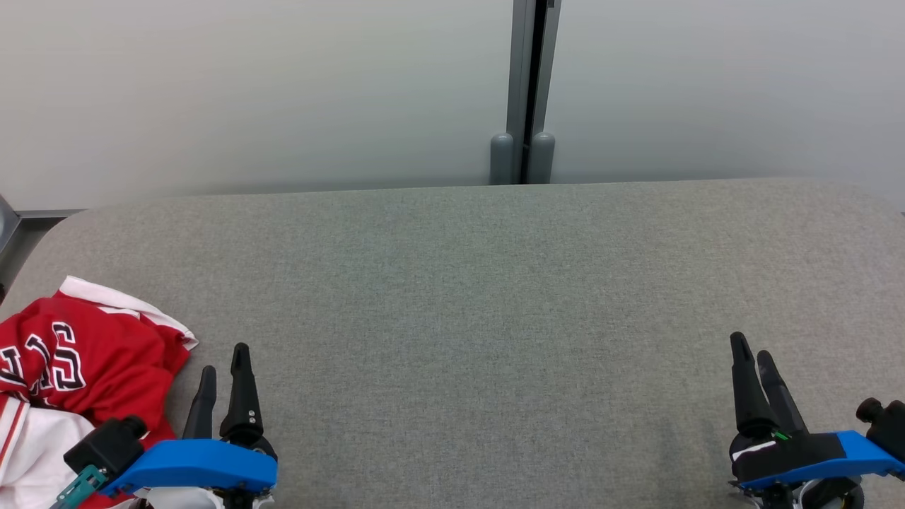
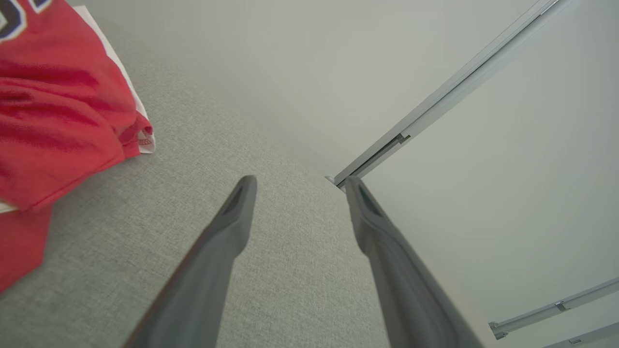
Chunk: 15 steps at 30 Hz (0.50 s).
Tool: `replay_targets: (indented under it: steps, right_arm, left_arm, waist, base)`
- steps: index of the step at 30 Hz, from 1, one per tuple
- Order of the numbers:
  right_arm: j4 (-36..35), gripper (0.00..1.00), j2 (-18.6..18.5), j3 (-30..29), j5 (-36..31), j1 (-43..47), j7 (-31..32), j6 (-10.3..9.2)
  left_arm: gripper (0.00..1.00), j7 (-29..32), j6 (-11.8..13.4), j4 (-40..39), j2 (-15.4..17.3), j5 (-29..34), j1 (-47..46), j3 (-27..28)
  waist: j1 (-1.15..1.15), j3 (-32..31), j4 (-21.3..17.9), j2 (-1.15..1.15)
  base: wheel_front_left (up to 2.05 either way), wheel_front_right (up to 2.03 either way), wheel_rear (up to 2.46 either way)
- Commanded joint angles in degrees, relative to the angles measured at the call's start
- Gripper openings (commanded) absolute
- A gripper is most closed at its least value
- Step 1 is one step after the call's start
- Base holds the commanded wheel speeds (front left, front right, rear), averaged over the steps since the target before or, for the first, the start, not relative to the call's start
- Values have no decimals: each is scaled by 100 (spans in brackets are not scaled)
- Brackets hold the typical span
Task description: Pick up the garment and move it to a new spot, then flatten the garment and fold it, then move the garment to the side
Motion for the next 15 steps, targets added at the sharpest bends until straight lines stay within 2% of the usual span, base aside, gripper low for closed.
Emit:
replay_targets:
  steps: [1,15]
  right_arm:
    - [-79,100,-46,3,-153,11,-58,14]
    - [77,100,-55,-13,-1187,71,-294,14]
  left_arm:
    - [100,-52,12,-89,52,147,-33,-21]
    - [100,-288,47,-38,87,1158,9,-192]
  waist:
    - [0,-2,0,0]
    - [0,-15,9,0]
  base:
    - [0,0,0]
    - [0,0,0]
